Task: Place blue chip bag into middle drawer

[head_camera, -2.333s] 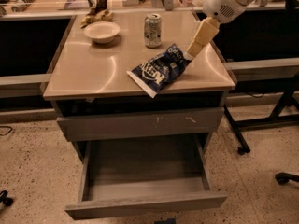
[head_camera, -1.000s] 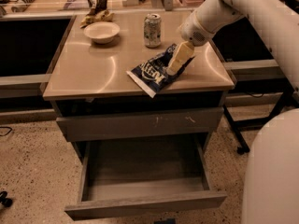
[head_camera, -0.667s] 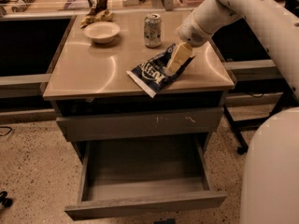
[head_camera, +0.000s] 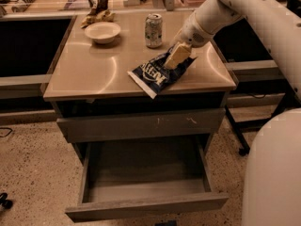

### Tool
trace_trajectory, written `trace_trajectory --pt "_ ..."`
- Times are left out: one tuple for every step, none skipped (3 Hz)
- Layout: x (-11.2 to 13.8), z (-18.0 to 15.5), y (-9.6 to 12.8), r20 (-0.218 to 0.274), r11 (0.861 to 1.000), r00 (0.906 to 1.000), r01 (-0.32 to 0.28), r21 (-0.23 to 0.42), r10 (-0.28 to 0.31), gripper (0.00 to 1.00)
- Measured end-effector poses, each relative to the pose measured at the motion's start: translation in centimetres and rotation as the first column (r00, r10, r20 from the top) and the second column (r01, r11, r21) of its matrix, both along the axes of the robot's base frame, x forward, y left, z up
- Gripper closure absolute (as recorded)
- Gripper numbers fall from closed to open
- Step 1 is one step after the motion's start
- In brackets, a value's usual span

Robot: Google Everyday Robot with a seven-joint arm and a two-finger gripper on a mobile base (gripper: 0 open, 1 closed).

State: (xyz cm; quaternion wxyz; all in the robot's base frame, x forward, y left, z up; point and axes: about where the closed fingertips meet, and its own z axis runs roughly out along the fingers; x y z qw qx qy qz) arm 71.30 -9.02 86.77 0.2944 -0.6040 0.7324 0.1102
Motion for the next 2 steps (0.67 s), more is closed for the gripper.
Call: trace_trajectory --pt "0.00 0.00 0.00 0.000 1.000 1.0000 0.000 0.000 0.000 0.64" --pt "0.00 0.00 0.00 0.000 1.000 1.0000 0.000 0.000 0.000 0.88"
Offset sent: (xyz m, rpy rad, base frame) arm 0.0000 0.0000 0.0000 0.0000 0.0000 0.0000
